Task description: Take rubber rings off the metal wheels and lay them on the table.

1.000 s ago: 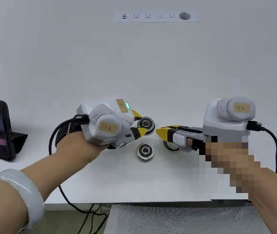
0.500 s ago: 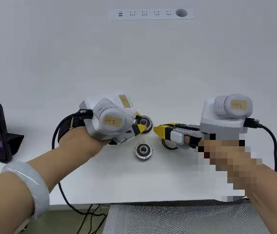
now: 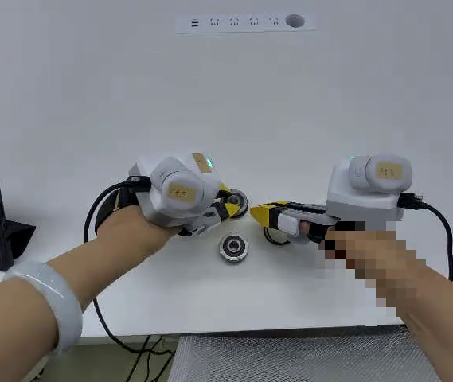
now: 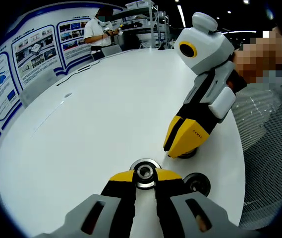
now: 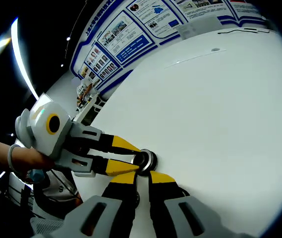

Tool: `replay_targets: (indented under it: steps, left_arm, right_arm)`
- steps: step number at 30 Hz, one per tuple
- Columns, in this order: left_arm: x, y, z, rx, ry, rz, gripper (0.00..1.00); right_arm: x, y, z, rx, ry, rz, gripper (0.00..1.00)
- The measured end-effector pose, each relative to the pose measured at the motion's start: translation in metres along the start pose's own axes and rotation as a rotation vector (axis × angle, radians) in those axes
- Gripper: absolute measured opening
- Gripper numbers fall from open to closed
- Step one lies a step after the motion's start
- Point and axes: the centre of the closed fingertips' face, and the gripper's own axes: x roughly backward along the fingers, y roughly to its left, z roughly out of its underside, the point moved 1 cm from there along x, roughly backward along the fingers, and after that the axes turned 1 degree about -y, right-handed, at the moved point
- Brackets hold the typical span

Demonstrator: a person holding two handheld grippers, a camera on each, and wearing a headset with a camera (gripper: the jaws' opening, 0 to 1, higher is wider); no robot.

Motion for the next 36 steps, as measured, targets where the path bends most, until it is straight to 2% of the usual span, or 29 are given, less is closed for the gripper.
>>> replay_targets:
  steps: [16,26,36]
  left_arm:
    - [0.000,0.000,0.000,0.034,-0.008,0.009,0.14]
    - [-0.001,0.000,0.001,0.033,-0.008,0.008,0.14]
    - [0.000,-0.001,0.001,0.037,-0.013,0.006,0.14]
  right_arm:
    - [-0.004,-0.001,-0.006,-0.041,-0.022,-0.007,0.11]
    - [-0.013,-0.006,-0.010,-0.073,-0.022,-0.012,0.11]
    - [-0.026,-0.007,-0.014,-0.121,-0.025,-0.044,0.16]
